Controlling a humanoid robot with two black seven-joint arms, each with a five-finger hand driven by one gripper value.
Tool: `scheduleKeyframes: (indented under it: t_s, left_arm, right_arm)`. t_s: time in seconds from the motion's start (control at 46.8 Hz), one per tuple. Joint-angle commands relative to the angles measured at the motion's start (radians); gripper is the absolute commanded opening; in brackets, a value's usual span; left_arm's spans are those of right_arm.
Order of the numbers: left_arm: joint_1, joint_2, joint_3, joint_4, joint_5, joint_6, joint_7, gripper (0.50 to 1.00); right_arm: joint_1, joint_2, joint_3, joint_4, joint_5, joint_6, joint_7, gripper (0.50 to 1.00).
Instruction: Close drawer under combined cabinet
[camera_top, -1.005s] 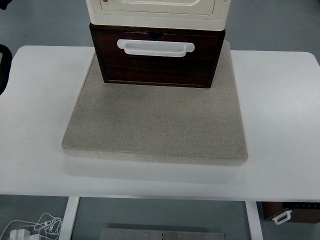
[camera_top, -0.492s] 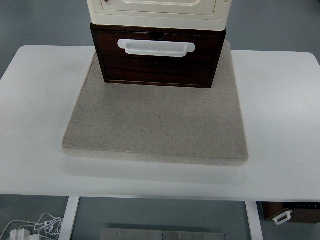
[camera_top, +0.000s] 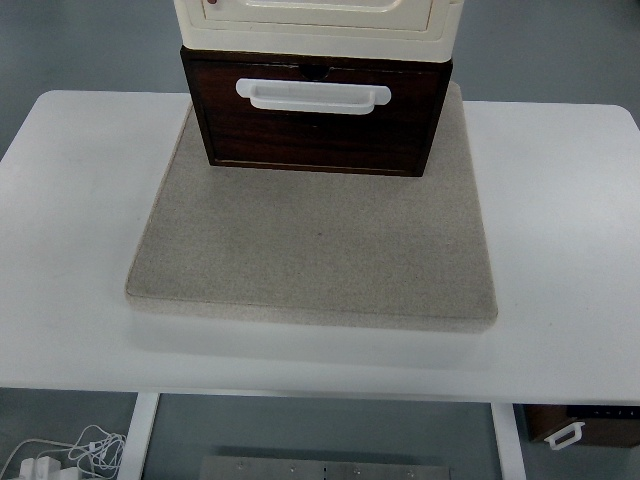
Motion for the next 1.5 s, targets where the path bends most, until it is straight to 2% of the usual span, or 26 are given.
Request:
scheduleKeyframes:
  t_s: [0.0, 0.406, 0.642, 0.834, 1.005, 1.476]
  left_arm:
    - [0.036, -0.004, 0.000, -0.001, -0.052, 0.005, 0.001, 0.999]
    - [0.200, -0.086, -0.002, 0.009, -0.126, 0.023, -0.014, 0.996]
    - [0.293, -0.106, -0.002, 0.005, -0.241, 0.006, -0.074, 0.996]
    - [0.319, -0.120, -0.002, 0.002, -0.334, -0.001, -0.079, 0.996]
    - [0.323, -0.172, -0.002, 0.009, -0.336, -0.023, -0.083, 0.996]
    - [0.329, -0.255, -0.005, 0.009, -0.339, -0.021, -0.138, 0.996]
  right_arm:
    - [-0.005, 0.000, -0.001, 0.000, 0.001, -0.001, 0.000, 0.952]
    - [-0.004, 0.000, 0.001, 0.000, 0.004, 0.004, 0.000, 0.952]
    - [-0.004, 0.000, 0.009, 0.000, 0.005, 0.004, 0.000, 0.952]
    - [-0.007, 0.000, 0.009, 0.000, 0.005, 0.005, 0.000, 0.952]
    - [-0.008, 0.000, 0.009, 0.000, 0.004, 0.005, 0.000, 0.952]
    - [-0.008, 0.000, 0.009, 0.002, 0.005, 0.005, 0.000, 0.952]
